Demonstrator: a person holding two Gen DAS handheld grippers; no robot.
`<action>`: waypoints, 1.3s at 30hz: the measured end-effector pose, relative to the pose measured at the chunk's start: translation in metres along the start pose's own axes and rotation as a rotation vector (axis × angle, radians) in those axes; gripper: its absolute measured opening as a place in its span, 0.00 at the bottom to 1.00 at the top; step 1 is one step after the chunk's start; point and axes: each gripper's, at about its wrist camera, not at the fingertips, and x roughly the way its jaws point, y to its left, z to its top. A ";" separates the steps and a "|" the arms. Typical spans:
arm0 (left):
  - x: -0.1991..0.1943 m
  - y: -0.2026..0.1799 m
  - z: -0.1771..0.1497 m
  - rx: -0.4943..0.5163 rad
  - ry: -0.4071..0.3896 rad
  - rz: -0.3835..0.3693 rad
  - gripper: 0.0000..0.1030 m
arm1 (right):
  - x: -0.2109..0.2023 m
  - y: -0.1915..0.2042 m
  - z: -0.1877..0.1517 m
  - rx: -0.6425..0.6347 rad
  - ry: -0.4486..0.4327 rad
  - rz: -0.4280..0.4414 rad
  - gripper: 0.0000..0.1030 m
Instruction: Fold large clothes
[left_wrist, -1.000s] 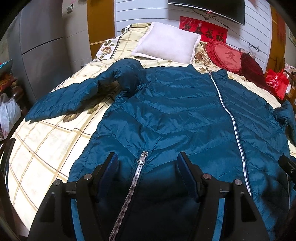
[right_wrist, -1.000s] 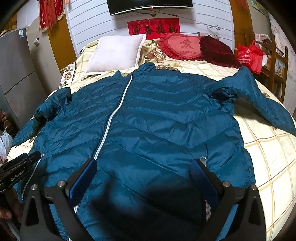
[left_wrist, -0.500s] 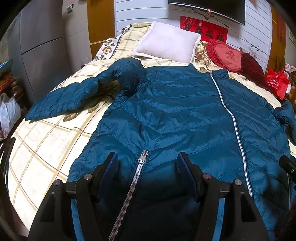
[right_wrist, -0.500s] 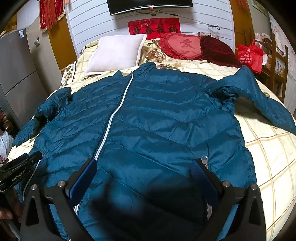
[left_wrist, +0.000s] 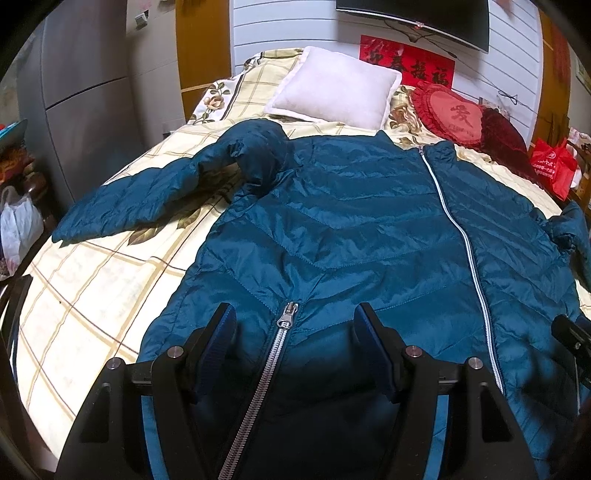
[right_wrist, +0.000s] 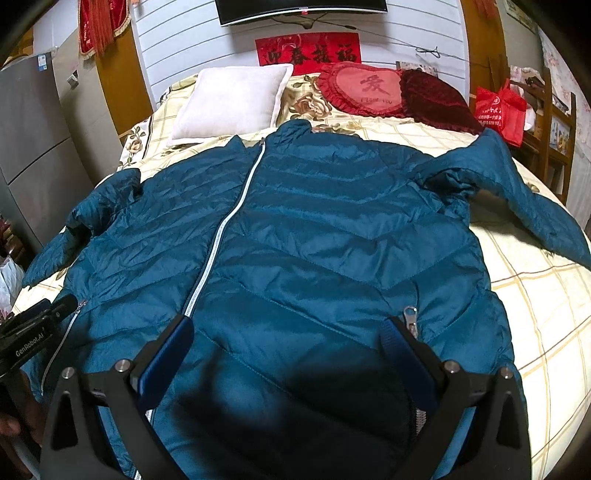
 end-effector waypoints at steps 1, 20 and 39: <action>0.000 0.000 0.000 -0.001 0.002 0.000 0.45 | 0.000 0.000 0.000 -0.001 0.003 -0.005 1.00; 0.001 0.003 0.001 0.002 -0.006 0.002 0.45 | 0.005 -0.001 -0.001 0.015 0.005 0.016 1.00; 0.009 0.009 0.004 -0.020 0.013 0.003 0.45 | 0.006 0.010 -0.004 -0.015 -0.010 0.040 1.00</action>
